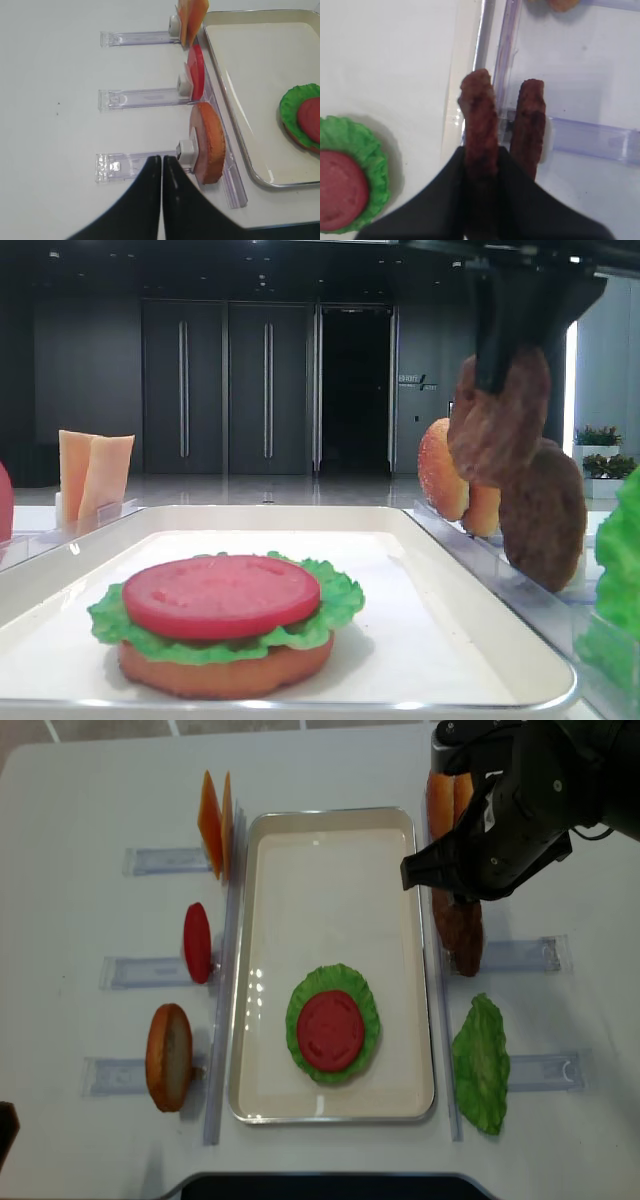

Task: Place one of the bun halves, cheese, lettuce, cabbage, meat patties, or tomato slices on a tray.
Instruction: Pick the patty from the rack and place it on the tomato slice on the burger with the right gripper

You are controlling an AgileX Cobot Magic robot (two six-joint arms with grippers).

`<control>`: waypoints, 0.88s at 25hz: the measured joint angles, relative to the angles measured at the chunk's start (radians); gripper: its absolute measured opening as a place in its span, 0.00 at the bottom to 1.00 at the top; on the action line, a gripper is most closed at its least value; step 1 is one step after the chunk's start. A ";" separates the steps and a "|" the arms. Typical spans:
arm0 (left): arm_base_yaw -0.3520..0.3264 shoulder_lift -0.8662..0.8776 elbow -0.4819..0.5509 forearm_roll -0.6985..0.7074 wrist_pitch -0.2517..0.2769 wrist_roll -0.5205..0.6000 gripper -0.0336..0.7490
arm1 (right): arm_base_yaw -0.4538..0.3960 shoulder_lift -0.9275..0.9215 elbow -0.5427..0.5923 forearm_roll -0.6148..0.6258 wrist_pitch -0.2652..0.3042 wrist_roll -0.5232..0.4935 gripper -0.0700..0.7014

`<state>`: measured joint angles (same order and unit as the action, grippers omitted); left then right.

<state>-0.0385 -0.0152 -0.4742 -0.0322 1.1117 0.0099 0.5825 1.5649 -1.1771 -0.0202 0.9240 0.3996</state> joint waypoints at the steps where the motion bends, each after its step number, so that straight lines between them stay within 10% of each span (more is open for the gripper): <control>1: 0.000 0.000 0.000 0.000 0.000 0.000 0.04 | 0.000 -0.017 0.000 0.014 0.008 -0.009 0.25; 14: 0.000 0.000 0.000 0.000 0.000 0.000 0.04 | 0.000 -0.167 0.064 0.511 0.037 -0.367 0.25; 22: 0.000 0.000 0.000 0.000 0.000 0.000 0.04 | 0.000 -0.168 0.212 0.974 -0.081 -0.771 0.25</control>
<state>-0.0385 -0.0152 -0.4742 -0.0322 1.1117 0.0099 0.5825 1.3967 -0.9646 0.9542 0.8427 -0.3717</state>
